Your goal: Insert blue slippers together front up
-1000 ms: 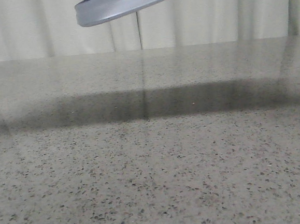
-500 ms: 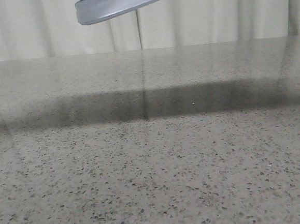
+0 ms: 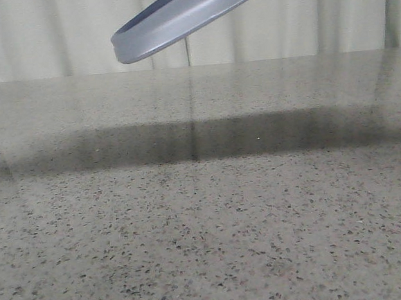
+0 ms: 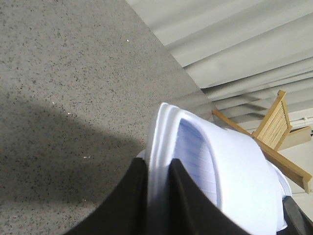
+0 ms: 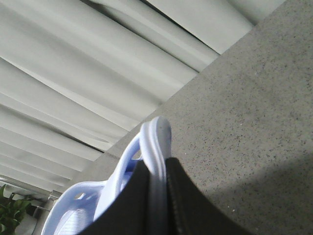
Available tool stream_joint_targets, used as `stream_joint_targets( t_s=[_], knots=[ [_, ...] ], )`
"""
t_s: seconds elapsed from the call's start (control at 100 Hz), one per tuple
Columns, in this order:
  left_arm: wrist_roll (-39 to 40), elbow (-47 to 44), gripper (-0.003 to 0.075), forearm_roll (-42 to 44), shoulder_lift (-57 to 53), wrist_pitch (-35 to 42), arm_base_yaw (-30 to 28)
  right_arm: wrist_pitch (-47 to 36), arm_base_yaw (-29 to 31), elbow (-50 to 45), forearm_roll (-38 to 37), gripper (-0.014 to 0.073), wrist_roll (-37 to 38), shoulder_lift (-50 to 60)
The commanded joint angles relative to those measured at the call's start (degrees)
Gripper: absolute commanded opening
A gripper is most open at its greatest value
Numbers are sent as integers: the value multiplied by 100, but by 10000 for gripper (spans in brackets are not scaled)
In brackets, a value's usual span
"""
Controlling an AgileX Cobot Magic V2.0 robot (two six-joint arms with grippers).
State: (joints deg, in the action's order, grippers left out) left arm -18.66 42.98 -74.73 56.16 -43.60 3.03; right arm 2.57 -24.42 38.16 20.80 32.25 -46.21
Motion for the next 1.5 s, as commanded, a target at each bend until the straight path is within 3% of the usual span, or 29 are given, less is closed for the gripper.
stream_joint_targets(
  t_s=[0.0, 0.39, 0.84, 1.27, 1.49],
  knots=[
    [-70, 162, 16, -418, -71, -223, 23, -466, -51, 205, 87, -102, -17, 62],
    [-93, 162, 16, -156, -71, -120, 23, -562, -39, 205, 87, -102, -17, 62],
    [-256, 162, 16, -516, -71, -266, 23, -898, -15, 153, 40, -102, -17, 0],
    [-395, 162, 16, -644, -71, -336, 23, -1468, 253, -520, 1252, -103, 8, 21],
    [-408, 162, 16, -648, -71, -336, 23, -1494, 253, -550, 1263, -107, 369, 21]
  ],
)
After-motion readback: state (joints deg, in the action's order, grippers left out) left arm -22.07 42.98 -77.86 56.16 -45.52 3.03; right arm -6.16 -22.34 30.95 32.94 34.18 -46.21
